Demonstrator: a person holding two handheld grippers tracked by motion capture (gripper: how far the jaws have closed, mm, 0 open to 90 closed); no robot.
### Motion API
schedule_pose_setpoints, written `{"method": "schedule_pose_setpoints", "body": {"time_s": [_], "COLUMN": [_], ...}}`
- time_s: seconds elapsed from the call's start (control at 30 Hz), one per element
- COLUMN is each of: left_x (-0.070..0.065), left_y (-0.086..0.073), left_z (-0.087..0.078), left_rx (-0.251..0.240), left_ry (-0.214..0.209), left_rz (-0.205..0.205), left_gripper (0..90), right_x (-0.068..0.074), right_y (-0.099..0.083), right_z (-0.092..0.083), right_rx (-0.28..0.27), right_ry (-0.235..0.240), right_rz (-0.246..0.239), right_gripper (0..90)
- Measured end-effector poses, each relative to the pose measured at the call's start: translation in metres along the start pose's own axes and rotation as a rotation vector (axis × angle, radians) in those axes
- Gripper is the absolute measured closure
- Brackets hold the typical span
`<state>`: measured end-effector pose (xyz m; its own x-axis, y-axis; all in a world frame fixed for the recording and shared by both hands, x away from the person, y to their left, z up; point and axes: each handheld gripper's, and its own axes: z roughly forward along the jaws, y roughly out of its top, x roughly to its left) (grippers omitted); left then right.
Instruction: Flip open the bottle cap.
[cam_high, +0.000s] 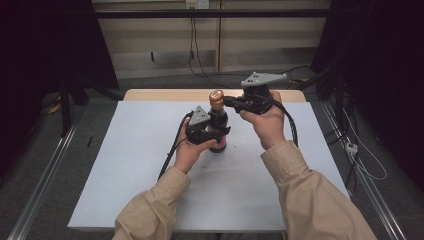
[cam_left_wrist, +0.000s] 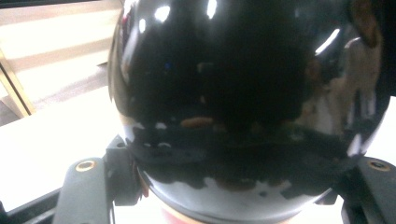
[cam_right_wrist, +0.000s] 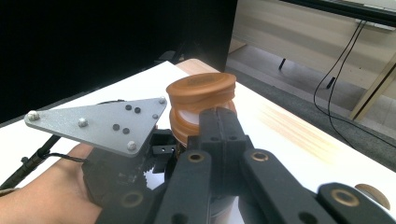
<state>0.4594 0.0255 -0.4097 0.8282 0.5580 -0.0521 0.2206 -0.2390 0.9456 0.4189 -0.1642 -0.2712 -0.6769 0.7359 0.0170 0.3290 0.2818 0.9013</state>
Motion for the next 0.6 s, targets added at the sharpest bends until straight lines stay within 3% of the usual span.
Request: {"method": "schedule_pose_setpoints", "body": {"time_s": [0.6], "left_x": [0.0002], "left_y": [0.0001], "left_z": [0.0002], "left_rx": [0.000], "left_ry": [0.001], "left_rz": [0.000], "left_gripper": [30.7], "right_x": [0.0002], "right_y": [0.0007], "right_z": [0.0000], "right_rx": [0.009], "right_ry": [0.007], "right_rz": [0.008], "right_gripper": [90.0]}}
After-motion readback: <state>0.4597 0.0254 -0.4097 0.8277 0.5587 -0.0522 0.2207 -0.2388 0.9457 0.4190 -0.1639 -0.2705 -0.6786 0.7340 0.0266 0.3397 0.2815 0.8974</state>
